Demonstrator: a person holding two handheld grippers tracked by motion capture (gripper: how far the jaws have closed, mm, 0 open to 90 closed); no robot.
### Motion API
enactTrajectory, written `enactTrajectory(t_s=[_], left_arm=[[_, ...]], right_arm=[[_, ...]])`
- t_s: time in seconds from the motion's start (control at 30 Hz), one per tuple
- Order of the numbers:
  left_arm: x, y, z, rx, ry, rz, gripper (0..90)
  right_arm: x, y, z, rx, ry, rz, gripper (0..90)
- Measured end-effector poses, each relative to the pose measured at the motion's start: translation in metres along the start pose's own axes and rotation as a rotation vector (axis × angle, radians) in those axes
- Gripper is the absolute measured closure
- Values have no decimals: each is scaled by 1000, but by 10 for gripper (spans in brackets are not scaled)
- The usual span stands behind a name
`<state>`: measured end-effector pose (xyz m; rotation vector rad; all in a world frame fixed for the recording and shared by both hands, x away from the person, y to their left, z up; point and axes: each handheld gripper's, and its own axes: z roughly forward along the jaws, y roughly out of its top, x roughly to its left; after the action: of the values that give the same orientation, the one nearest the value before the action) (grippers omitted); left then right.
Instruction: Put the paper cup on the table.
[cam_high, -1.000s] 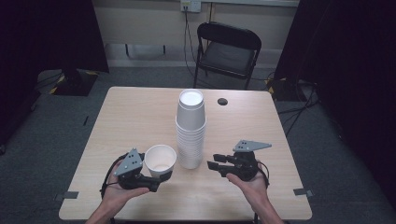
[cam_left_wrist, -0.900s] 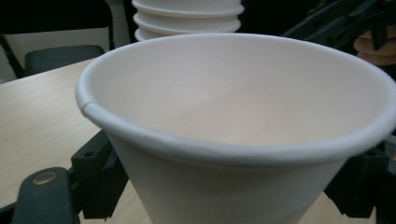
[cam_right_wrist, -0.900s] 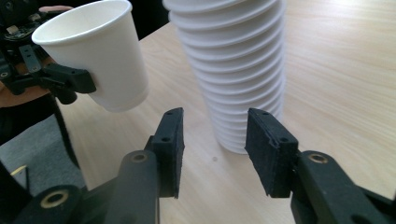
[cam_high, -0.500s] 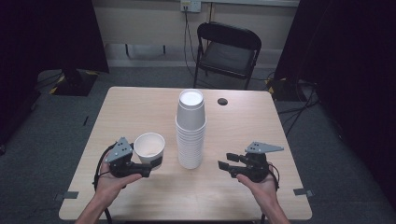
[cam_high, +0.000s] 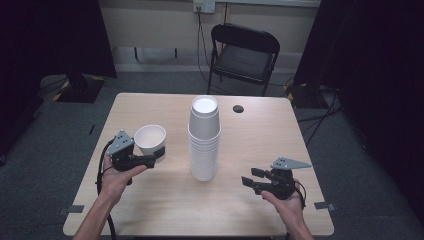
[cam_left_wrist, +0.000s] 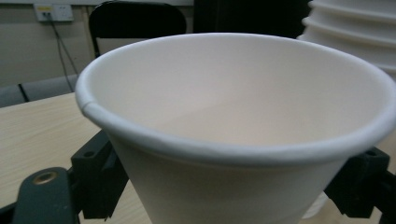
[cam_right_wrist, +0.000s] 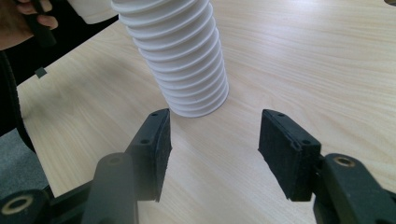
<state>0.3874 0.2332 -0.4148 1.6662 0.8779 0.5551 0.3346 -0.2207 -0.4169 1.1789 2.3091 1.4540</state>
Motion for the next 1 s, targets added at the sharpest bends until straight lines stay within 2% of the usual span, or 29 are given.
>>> enactTrajectory(t_s=[0.13,0.23,0.3,0.5,0.63,0.73,0.77,0.83,0.9,1.0], left_arm=[[12,-5,9,45,40,3,147],[18,-10,17,72,54,-16,147],[20,-14,22,99,63,-3,147],[26,-18,37,122,87,1,146],[30,-21,47,164,92,14,146],[31,-26,53,182,94,-4,146],[32,-27,54,199,91,2,146],[31,-30,56,195,81,-9,146],[31,-34,58,216,85,-2,146],[28,-40,61,212,88,-9,146]], right_arm=[[-5,-1,3,5,-1,10,438],[-5,-3,4,12,8,7,439],[-5,-5,6,18,3,8,435],[-7,-6,10,31,0,9,427],[-6,-6,13,43,-1,3,425],[-6,-6,15,50,1,-4,425],[-6,-6,15,50,1,-3,424],[-6,-5,14,46,2,-1,425],[-5,-5,14,47,5,-8,429],[-4,-6,13,49,6,-8,428]])
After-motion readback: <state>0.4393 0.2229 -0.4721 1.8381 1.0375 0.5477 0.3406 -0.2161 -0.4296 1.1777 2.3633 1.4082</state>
